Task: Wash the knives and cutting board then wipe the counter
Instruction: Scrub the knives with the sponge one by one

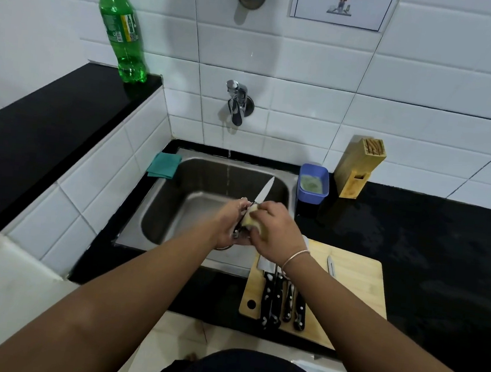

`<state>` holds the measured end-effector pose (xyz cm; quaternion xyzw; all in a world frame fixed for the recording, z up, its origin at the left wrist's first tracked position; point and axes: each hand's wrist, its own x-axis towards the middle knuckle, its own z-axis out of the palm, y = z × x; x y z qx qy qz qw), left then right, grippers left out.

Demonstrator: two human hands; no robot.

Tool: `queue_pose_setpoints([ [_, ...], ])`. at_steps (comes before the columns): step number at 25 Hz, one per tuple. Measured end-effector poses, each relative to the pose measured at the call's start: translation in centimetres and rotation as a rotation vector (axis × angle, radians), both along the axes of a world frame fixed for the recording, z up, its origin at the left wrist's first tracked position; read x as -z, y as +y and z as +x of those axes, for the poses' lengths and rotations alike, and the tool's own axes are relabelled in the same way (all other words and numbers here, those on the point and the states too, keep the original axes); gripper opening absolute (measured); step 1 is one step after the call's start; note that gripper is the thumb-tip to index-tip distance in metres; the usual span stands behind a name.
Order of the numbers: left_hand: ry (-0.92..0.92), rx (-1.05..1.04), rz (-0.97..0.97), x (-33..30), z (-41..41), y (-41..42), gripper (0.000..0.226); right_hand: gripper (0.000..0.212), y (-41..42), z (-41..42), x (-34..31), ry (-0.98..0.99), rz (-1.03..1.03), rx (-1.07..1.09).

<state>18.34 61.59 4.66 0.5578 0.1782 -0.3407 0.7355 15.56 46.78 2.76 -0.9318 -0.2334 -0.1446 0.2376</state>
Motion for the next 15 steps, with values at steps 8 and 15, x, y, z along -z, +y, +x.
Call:
queue_pose_setpoints([
  [8, 0.001, 0.038, -0.032, 0.8, -0.6, -1.6, 0.041, 0.029, -1.0, 4.1, -1.1, 0.269, 0.101, 0.346],
  [15, 0.069, 0.105, 0.094, 1.7, -1.1, -3.4, 0.023, 0.023, -4.8, 2.5, -0.2, 0.477, 0.235, 0.380],
])
